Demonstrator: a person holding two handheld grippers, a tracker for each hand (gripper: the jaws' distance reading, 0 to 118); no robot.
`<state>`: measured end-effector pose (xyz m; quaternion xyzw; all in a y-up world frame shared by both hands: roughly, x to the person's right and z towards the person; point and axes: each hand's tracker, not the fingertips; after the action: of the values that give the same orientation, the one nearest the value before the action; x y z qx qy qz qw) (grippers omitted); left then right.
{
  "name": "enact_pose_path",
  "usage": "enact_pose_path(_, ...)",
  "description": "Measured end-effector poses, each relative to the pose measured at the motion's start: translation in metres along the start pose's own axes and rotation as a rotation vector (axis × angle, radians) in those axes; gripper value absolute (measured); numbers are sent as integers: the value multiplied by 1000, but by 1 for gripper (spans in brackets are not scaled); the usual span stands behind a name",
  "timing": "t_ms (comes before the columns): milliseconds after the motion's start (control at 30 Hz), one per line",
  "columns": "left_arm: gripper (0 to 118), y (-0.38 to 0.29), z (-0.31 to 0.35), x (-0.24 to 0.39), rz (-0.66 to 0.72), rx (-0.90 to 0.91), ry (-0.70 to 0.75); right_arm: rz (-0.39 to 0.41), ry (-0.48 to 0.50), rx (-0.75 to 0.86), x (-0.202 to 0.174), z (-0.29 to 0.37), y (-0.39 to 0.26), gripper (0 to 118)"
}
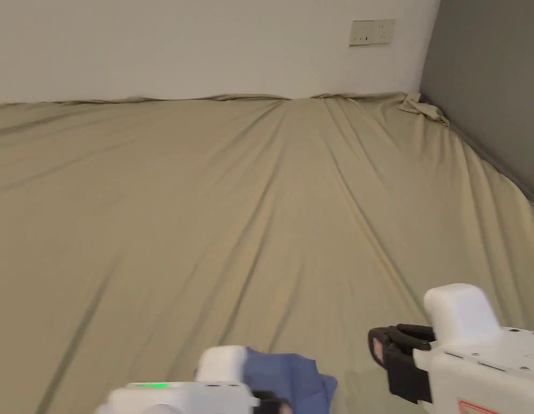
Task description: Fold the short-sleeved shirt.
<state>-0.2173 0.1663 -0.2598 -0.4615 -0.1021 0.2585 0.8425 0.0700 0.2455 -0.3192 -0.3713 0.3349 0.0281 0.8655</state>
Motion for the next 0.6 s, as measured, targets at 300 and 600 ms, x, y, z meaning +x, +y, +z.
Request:
enact_pose_path(300, 118, -12, 29, -116, 280, 86, 23, -115, 83, -428, 15, -172, -74, 3)
enact_pose_path(600, 118, -24, -61, -59, 98, -129, 19, -17, 121, -426, 45, -174, -87, 3)
